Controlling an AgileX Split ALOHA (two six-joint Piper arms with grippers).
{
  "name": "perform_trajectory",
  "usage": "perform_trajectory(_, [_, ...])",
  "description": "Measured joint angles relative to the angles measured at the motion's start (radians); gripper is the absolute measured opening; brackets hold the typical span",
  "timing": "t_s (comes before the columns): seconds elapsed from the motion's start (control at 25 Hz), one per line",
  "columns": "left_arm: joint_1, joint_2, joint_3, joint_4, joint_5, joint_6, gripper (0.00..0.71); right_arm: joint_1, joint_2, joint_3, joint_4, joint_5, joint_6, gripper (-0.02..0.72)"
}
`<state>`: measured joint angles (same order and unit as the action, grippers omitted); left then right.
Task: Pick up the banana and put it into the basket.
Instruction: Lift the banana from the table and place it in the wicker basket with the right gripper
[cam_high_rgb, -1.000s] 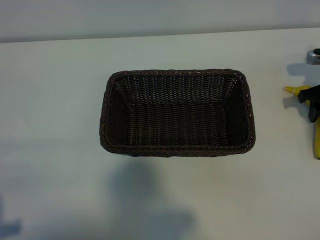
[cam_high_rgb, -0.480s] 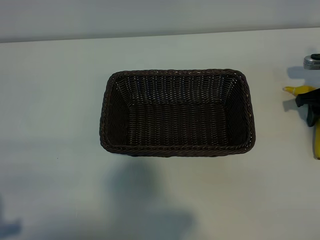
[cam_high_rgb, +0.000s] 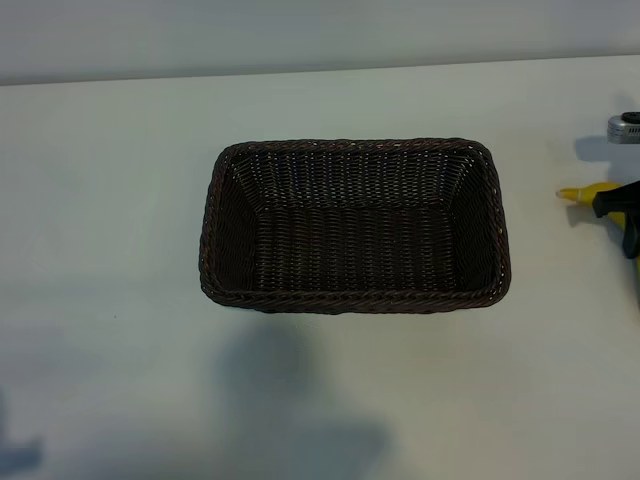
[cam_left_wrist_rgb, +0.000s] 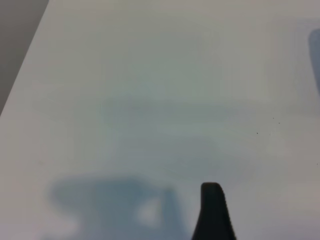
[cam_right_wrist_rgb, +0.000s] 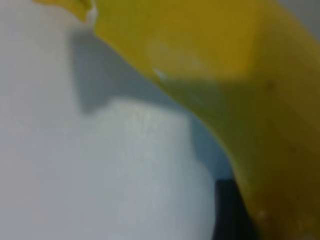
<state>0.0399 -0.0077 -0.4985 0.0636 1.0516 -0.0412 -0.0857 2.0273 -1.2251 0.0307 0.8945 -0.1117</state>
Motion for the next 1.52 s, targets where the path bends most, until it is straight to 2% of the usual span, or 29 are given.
perform_trajectory(0.32, [0.000, 0.000, 0.000, 0.000, 0.000, 0.001, 0.540, 0.000, -0.134, -0.025, -0.006, 0.070, 0.000, 0.417])
perform_trajectory(0.64, [0.000, 0.000, 0.000, 0.000, 0.000, 0.004, 0.540, 0.000, -0.221, -0.182, -0.006, 0.286, 0.001, 0.417])
perform_trajectory(0.84, [0.000, 0.000, 0.000, 0.000, 0.000, 0.003, 0.540, 0.020, -0.221, -0.226, 0.004, 0.330, 0.002, 0.417])
perform_trajectory(1.08, [0.000, 0.000, 0.000, 0.000, 0.000, 0.003, 0.540, 0.128, -0.218, -0.274, 0.010, 0.333, 0.006, 0.417])
perform_trajectory(1.52, [0.000, 0.000, 0.000, 0.000, 0.000, 0.003, 0.540, 0.423, -0.168, -0.397, 0.013, 0.331, 0.020, 0.417])
